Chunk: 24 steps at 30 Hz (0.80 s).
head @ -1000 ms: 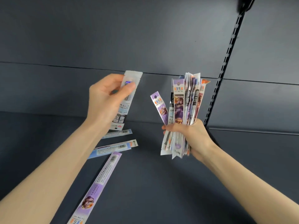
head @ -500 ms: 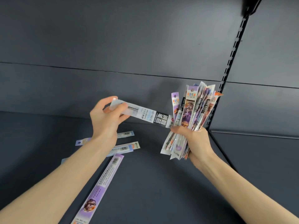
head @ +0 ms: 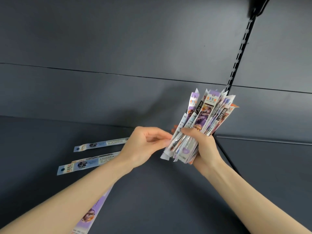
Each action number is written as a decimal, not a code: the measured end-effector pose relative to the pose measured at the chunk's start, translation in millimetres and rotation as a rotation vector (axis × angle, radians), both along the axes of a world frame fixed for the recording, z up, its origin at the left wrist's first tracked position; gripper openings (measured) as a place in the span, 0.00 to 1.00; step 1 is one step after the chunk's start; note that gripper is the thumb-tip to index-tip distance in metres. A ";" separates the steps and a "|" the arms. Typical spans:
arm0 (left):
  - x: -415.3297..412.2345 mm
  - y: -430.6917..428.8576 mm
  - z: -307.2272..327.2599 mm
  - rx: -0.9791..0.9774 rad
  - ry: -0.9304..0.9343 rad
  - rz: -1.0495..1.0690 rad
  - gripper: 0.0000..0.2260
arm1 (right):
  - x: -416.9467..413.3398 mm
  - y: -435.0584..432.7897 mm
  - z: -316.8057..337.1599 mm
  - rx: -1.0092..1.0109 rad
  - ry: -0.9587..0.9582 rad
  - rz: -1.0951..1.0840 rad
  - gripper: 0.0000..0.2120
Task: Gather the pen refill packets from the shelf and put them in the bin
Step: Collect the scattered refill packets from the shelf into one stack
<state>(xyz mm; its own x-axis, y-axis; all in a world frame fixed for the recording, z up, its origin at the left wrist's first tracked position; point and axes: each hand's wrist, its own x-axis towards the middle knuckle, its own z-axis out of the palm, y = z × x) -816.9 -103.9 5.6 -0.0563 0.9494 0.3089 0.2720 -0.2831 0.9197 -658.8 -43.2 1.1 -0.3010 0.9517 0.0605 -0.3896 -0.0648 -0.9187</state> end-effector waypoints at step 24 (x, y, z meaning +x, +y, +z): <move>8.0 -4.3 25.0 -0.016 0.088 -0.237 0.15 | -30.2 -29.0 -6.5 0.383 -0.462 0.207 0.16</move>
<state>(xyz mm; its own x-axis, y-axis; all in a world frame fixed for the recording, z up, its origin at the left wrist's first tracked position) -808.9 -108.2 30.7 0.1949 0.9378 0.2874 0.2786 -0.3339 0.9005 -688.9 -72.2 -5.3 -0.5529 0.8076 0.2051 0.0383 0.2705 -0.9620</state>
